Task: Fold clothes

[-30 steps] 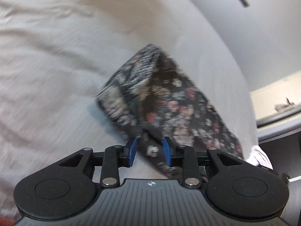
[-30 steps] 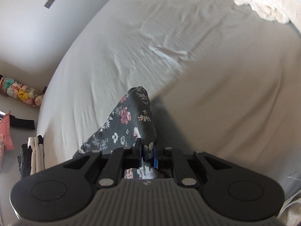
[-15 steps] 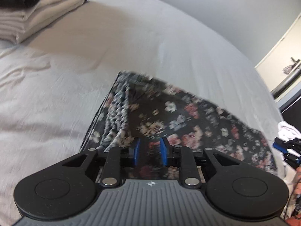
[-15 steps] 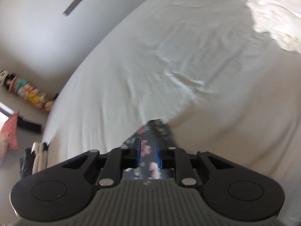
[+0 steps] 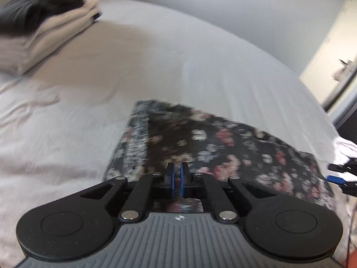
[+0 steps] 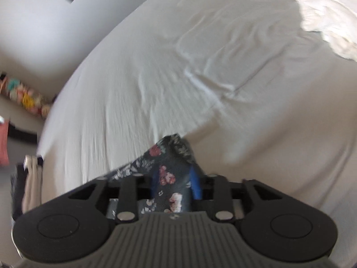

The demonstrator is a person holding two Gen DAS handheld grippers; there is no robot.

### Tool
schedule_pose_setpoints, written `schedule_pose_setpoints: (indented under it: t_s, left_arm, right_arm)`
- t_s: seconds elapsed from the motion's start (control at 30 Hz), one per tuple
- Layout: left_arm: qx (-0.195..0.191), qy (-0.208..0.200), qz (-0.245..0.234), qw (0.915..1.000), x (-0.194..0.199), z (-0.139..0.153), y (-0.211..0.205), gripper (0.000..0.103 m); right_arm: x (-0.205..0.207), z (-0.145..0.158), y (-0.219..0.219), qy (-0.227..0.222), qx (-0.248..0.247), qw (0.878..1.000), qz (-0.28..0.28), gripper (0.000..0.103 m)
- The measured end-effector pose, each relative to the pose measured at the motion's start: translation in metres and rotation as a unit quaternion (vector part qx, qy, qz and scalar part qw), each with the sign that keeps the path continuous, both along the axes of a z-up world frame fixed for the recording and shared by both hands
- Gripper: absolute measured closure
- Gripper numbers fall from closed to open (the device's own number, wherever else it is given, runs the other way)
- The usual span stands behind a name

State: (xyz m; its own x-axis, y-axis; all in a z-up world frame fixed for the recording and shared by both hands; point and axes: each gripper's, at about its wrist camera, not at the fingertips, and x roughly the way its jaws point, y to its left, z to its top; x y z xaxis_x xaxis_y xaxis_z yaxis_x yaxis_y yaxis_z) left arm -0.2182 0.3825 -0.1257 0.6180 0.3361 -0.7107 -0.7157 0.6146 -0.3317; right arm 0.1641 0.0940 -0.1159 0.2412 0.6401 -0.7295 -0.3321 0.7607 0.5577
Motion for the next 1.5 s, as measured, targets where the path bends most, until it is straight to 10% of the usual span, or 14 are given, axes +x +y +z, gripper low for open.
schedule_pose_setpoints:
  t_s: [0.47, 0.8, 1.23, 1.5]
  left_arm:
    - [0.026, 0.049, -0.243, 0.9684, 0.127, -0.018, -0.09, 0.099]
    - [0.016, 0.104, -0.254, 0.9613, 0.134, -0.042, -0.095, 0.099]
    - [0.041, 0.097, -0.261, 0.9595, 0.124, -0.041, -0.104, 0.1]
    - [0.036, 0.076, -0.304, 0.949, 0.093, -0.026, -0.128, 0.1]
  right_arm:
    - [0.011, -0.029, -0.012, 0.122, 0.005, 0.99, 0.074, 0.06]
    - [0.008, -0.026, 0.001, 0.106, 0.013, 0.988, 0.115, 0.091]
    - [-0.064, 0.095, 0.057, 0.037, 0.086, 0.977, 0.19, 0.094]
    - [-0.083, 0.114, 0.074, 0.005, 0.066, 0.979, 0.192, 0.094]
